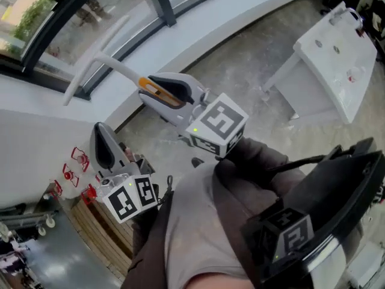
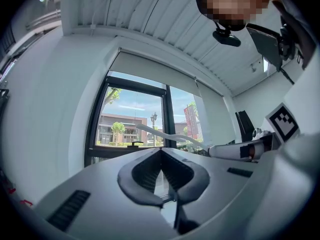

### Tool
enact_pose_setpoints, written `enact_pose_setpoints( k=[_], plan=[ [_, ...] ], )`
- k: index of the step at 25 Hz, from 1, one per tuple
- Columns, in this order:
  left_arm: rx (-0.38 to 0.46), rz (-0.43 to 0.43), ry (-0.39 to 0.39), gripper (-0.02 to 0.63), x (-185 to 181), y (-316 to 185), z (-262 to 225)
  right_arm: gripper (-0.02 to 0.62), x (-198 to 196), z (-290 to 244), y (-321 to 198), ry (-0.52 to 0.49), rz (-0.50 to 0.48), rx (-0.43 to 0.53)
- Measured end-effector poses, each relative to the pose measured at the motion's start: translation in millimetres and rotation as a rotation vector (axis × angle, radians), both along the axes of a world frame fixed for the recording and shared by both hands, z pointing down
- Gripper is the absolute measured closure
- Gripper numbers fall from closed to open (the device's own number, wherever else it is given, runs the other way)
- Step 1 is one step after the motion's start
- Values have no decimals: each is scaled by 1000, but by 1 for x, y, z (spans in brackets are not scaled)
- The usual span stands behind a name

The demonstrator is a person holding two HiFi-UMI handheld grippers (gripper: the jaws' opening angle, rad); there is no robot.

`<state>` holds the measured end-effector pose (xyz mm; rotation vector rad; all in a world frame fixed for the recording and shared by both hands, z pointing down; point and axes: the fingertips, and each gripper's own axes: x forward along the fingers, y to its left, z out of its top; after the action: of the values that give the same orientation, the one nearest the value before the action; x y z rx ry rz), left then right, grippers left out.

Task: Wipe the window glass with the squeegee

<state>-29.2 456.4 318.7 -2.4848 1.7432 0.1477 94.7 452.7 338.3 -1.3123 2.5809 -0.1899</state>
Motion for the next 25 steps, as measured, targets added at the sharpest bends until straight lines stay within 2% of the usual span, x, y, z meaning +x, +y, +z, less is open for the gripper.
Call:
enact_pose_setpoints(
  k=[3,10,16,21,25],
  plan=[
    [11,-19,1,604,-16,-12,-3,463,-13,-3,-12,4,-8,11],
    [24,-29,-7,604,-80,-22,-11,463,-80,-6,-26,8,-18,2],
    [3,-50,-37,604,-121,-37,-3,463,-122,-10,-48,6,-31,9],
    [-6,-82,-34,604,-140,-67,-1,463,-143,-14,-82,19,-29,34],
    [-2,-126,-14,604,-152,-112,-2,463,-153,-19,-126,-17,-24,37]
  ],
)
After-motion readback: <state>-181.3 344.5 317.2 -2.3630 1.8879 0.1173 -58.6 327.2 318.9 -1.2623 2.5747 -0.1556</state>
